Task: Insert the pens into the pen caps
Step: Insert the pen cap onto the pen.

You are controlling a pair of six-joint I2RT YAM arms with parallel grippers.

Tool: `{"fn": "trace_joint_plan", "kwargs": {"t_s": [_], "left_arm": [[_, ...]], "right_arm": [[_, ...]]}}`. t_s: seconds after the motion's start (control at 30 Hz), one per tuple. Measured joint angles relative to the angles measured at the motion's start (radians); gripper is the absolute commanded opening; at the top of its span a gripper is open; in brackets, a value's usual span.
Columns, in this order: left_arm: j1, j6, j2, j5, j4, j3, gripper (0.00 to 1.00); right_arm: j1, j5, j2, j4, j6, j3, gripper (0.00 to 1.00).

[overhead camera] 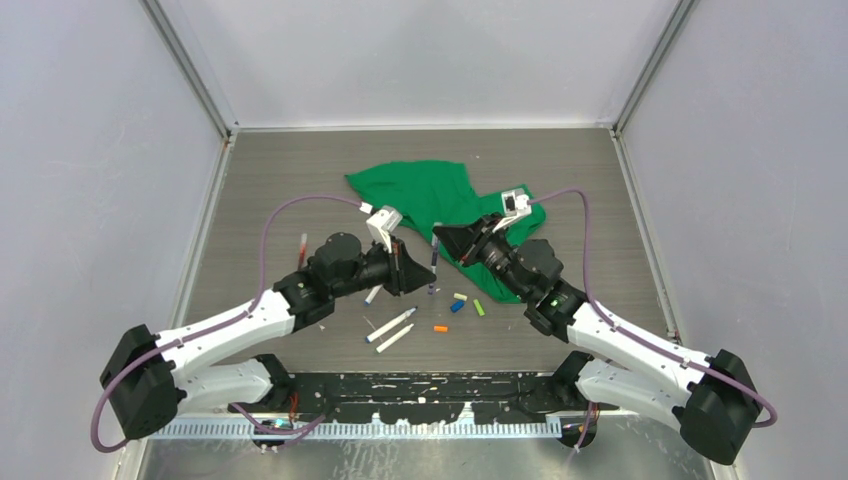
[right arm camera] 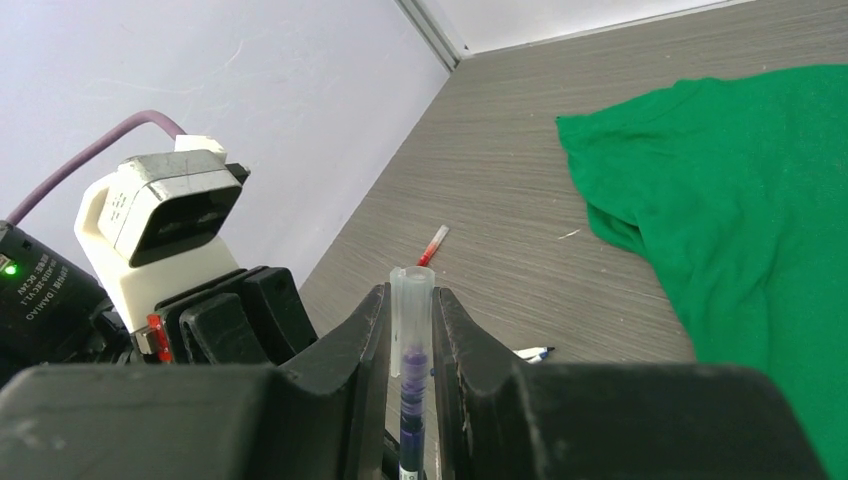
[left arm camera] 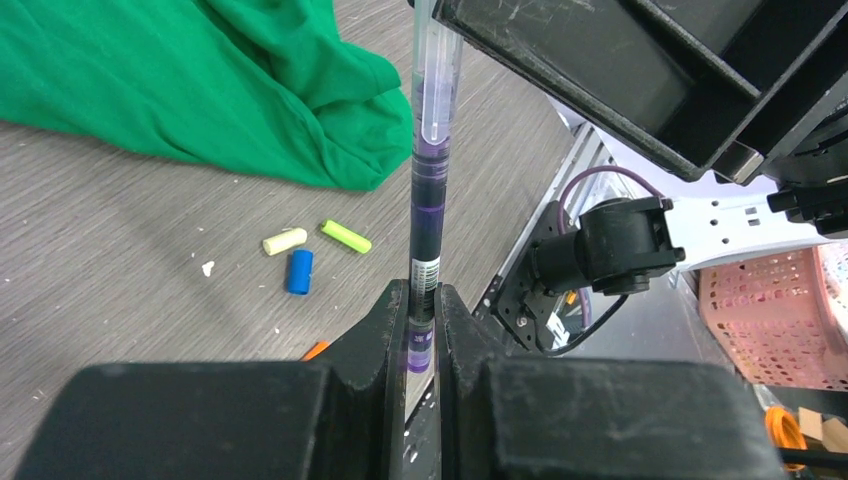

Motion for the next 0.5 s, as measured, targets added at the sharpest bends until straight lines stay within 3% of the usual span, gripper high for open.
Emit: {"fn": "trace_joint_plan", "kwargs": {"t_s": [0.5], "left_arm": [[0.005,0.058,-0.002,-0.008,-0.087,0.029,0.00]], "right_arm": [[0.076,0.117,0.029,-0.111,0.019,0.055,0.12]]}}
